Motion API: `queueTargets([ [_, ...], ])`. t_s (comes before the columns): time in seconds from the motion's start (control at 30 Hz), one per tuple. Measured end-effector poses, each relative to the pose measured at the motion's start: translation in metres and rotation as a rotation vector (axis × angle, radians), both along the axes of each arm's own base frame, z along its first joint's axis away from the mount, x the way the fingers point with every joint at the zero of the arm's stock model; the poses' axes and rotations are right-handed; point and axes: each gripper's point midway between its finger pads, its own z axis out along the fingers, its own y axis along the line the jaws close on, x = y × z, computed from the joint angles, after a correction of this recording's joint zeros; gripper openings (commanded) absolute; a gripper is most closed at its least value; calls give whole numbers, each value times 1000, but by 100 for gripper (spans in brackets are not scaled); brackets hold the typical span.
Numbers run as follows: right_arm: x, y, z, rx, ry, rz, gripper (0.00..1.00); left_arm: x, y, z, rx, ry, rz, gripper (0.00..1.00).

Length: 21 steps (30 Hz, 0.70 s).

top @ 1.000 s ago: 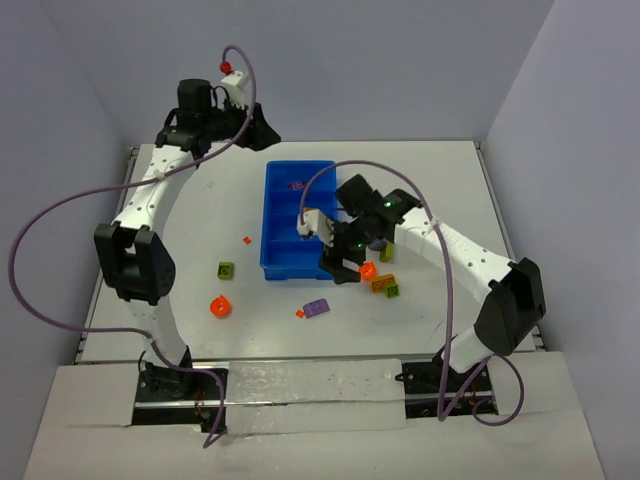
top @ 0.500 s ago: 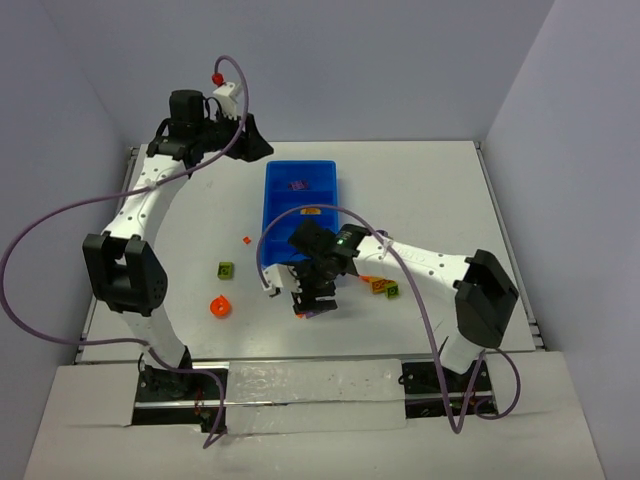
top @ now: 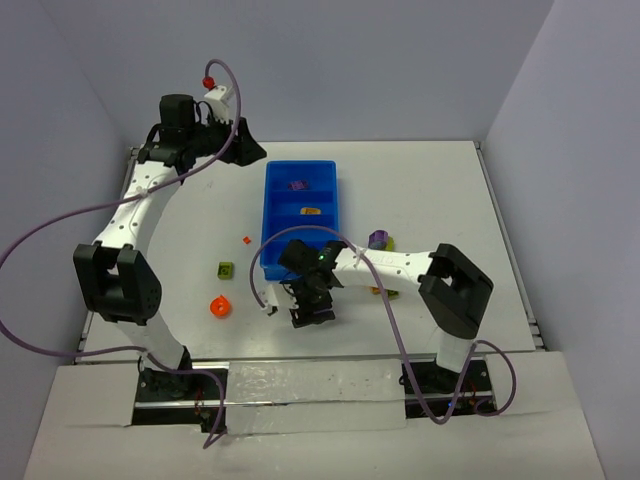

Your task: Sort the legos into containers by color

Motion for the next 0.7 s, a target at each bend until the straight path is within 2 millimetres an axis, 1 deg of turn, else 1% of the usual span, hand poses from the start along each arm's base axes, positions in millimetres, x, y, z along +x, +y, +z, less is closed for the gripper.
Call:
queueTargets([
  [0.17,-1,-5,-14,-36,9,4,72,-2,1,2,1,-6,0,74],
  [0.4,0,-8,-30,-70,36,4,68,-2,2,2,6,-9,3,75],
  [0.47,0,-8,-31,-71,41,5,66,-1,3,1,9,-9,6,75],
  [0.67,2,-7,-32,-71,44,4,45,-6,9,-7,20,5,18,75],
  [0.7,2,-7,-32,-70,44,4,37,-7,10,-8,22,7,22,75],
])
